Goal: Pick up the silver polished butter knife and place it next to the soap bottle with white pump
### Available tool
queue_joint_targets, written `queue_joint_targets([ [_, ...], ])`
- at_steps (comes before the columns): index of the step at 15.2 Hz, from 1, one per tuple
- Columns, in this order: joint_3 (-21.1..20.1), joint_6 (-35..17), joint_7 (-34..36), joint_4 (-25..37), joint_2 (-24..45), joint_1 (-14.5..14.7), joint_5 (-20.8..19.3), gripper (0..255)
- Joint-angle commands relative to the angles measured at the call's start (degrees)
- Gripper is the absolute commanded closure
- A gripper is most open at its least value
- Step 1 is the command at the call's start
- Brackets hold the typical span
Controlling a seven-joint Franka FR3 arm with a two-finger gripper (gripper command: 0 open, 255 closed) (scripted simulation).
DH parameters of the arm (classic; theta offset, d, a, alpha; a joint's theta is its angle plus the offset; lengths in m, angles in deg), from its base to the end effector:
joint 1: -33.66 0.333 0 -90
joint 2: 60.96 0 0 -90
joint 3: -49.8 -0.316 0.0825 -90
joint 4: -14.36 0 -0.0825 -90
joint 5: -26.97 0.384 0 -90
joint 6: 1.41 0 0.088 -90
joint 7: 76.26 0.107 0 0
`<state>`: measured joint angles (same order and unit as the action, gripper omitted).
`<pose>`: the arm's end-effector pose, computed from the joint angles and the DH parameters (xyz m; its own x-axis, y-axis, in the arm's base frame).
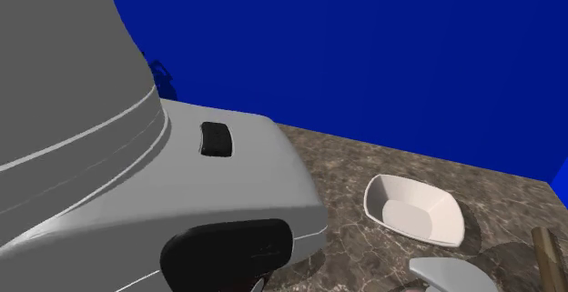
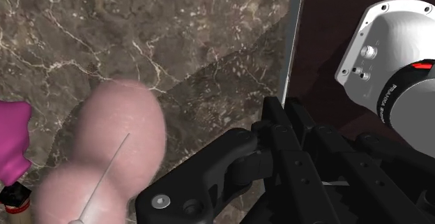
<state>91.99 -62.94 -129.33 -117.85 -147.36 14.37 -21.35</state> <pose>-0.1292 -0.3057 0.5489 0.9986 -0.0021 0.0521 -0.0022 -1.0000 0.0028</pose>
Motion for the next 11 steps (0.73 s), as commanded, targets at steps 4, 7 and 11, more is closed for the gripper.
queue_joint_targets([
  [4, 2.3, -1.4, 0.1, -3.9, -2.8, -1.3, -2.3, 255],
  [7, 3.8, -2.2, 0.1, -6.0, -4.4, -2.1, -3.8, 255],
  [11, 5.9, -3.1, 0.0, -8.8, -6.4, -3.3, -5.9, 255],
])
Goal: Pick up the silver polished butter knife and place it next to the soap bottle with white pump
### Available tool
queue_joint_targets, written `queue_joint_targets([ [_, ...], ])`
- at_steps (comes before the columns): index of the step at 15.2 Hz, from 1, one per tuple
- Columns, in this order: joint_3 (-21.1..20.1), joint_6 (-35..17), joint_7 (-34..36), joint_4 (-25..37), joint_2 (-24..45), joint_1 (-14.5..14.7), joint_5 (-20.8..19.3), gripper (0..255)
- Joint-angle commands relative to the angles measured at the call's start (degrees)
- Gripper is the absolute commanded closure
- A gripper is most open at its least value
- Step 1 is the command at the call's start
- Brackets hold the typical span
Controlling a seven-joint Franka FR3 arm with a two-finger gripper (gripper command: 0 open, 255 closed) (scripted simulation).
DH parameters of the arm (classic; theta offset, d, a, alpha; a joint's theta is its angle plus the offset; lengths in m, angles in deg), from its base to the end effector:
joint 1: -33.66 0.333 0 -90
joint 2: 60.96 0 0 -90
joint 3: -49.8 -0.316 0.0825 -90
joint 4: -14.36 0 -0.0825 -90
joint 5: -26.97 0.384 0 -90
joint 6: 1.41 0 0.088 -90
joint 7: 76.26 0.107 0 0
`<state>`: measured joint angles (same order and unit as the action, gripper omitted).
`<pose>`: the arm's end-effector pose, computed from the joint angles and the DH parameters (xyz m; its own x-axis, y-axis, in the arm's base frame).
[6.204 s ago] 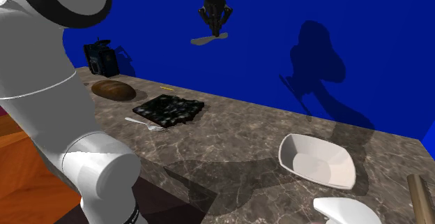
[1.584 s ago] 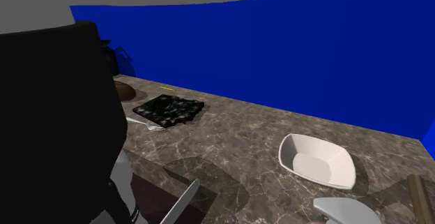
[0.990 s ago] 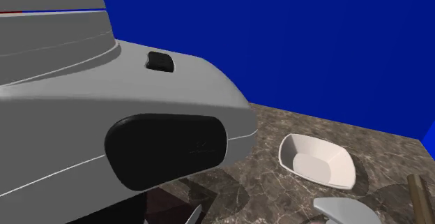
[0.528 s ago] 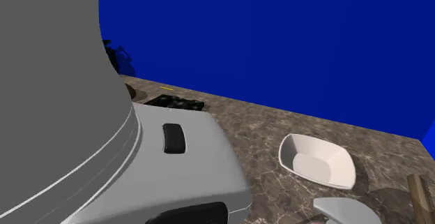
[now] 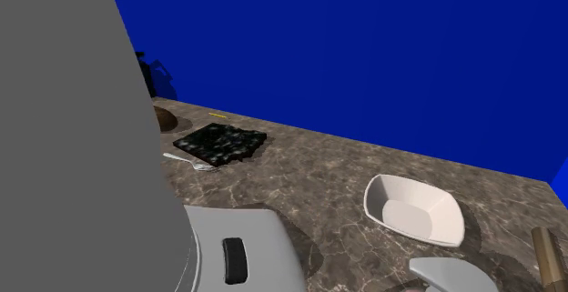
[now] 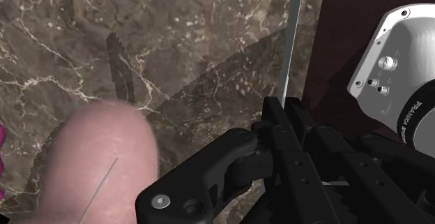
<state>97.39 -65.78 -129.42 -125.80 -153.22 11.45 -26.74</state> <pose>-0.1294 -0.3068 0.4902 0.9986 -0.0021 0.0519 -0.0023 -1.0000 0.0027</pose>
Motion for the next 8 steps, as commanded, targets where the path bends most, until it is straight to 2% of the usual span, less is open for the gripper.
queue_joint_targets([
  [1, 1.1, -0.5, 0.0, -1.5, -1.1, -0.6, -1.0, 255],
  [8, 5.4, -2.0, -0.4, -5.9, -4.4, -2.9, -5.2, 255],
])
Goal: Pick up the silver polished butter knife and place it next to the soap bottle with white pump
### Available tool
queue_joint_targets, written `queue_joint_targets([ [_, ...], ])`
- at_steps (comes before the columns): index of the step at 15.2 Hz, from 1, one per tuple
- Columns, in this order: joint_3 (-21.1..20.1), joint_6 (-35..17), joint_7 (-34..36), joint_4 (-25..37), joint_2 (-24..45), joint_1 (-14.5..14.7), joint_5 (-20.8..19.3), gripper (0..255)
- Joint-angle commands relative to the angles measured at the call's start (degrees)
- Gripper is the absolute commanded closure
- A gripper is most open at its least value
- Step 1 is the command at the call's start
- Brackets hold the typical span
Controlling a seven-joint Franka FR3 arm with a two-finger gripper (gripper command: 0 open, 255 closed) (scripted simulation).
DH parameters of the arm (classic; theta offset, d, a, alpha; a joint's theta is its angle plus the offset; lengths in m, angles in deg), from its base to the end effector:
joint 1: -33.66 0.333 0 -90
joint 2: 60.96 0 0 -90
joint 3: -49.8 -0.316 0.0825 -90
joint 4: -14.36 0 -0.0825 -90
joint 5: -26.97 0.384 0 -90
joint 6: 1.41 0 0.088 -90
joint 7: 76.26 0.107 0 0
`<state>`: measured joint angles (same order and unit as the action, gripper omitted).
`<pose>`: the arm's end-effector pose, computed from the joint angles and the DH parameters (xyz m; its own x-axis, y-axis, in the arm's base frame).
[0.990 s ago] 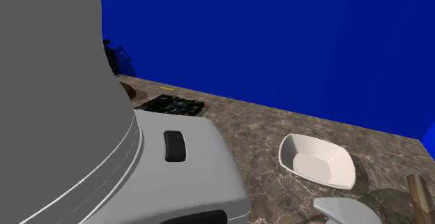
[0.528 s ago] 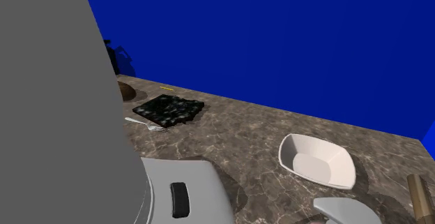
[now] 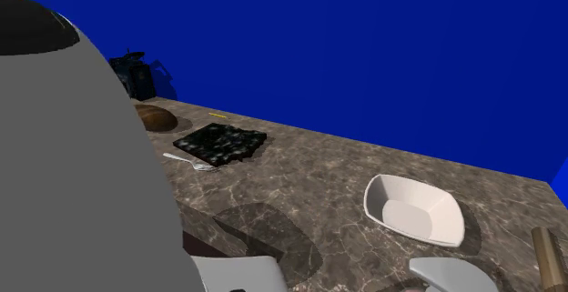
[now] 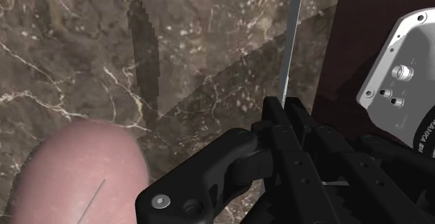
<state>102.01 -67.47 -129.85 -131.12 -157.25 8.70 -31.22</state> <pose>-0.1294 -0.3051 0.4482 0.9986 -0.0021 0.0521 -0.0022 -1.0000 0.0027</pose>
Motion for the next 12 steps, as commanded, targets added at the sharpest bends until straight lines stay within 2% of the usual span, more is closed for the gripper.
queue_joint_targets([
  [1, 1.4, -0.6, -0.1, -1.2, -0.8, -0.5, -1.4, 255],
  [12, 9.9, -2.9, -1.4, -7.0, -5.2, -4.7, -9.3, 255],
])
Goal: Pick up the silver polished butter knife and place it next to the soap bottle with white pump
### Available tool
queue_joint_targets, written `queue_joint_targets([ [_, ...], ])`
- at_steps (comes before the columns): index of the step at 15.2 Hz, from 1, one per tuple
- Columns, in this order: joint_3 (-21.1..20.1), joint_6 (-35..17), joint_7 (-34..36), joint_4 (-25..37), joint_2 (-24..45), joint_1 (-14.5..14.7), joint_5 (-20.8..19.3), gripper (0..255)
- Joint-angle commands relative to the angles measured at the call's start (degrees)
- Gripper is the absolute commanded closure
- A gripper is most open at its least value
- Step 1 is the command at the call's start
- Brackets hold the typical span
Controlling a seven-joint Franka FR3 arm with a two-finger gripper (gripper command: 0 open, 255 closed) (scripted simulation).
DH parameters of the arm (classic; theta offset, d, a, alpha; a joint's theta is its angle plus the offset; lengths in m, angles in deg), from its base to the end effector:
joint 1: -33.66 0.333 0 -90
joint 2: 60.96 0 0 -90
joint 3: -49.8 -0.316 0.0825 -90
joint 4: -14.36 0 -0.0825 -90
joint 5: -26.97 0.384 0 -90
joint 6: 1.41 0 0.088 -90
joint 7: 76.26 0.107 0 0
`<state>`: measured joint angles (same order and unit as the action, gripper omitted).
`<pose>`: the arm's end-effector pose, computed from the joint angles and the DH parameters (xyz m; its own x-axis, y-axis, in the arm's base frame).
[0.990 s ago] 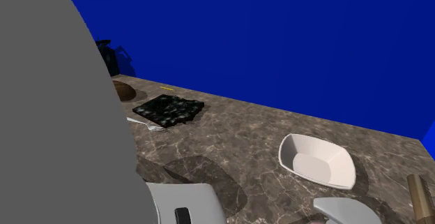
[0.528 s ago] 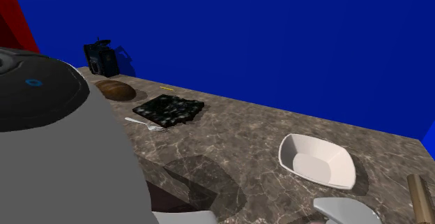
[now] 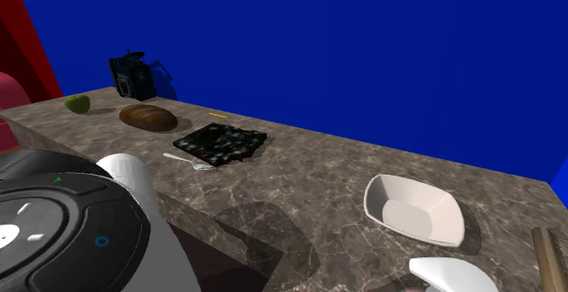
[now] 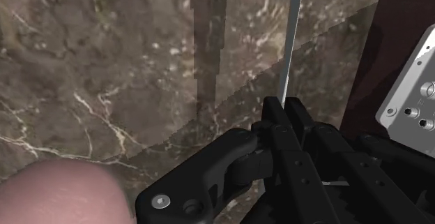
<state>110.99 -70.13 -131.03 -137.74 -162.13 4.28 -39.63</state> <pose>-0.1282 -0.3054 0.3845 0.9986 -0.0019 0.0522 -0.0021 -1.0000 0.0026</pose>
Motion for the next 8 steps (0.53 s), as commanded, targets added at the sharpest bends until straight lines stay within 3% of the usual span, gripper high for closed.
queue_joint_targets([
  [1, 1.7, -0.5, -0.3, -0.8, -0.7, -0.7, -1.7, 255],
  [8, 2.5, -0.7, -0.5, -1.3, -0.9, -1.1, -2.4, 255],
])
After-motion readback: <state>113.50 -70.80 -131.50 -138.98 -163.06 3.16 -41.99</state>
